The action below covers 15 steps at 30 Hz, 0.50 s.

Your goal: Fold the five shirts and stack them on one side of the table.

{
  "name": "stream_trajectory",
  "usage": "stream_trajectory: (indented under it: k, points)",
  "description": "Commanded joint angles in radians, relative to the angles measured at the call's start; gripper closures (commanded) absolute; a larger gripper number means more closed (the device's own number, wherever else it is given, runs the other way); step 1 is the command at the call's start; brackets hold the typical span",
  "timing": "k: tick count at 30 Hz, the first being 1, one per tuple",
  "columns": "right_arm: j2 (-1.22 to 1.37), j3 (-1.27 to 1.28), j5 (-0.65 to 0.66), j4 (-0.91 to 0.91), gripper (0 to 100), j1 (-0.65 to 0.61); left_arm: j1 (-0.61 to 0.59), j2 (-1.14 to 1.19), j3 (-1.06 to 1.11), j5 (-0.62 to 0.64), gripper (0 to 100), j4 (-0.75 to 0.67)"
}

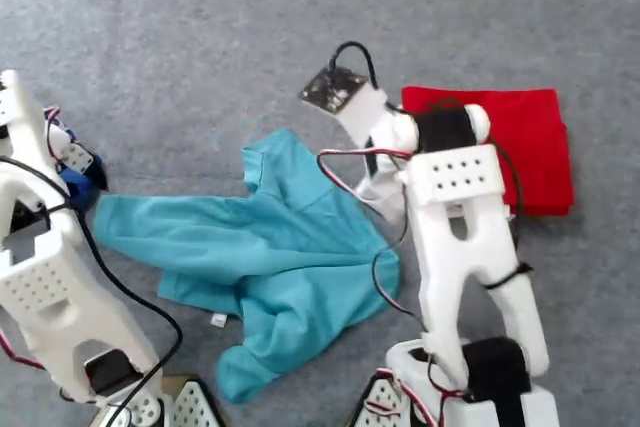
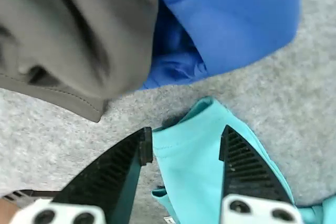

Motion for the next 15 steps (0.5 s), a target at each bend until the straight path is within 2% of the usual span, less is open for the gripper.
stream_trajectory:
  k: [1, 7, 15]
  points:
    - [0.048, -0.077, 0.008, -0.087, 76.0, -0.061, 0.005, 0.029, -0.048, 0.02, 78, 0.012]
    - [0.166, -0.199, 0.009, -0.147, 92.3, -0.106, 0.041, 0.08, -0.058, 0.02, 78, 0.011]
    - [0.271, -0.308, 0.009, -0.152, 90.7, -0.08, 0.076, 0.087, -0.077, 0.068, 78, 0.002]
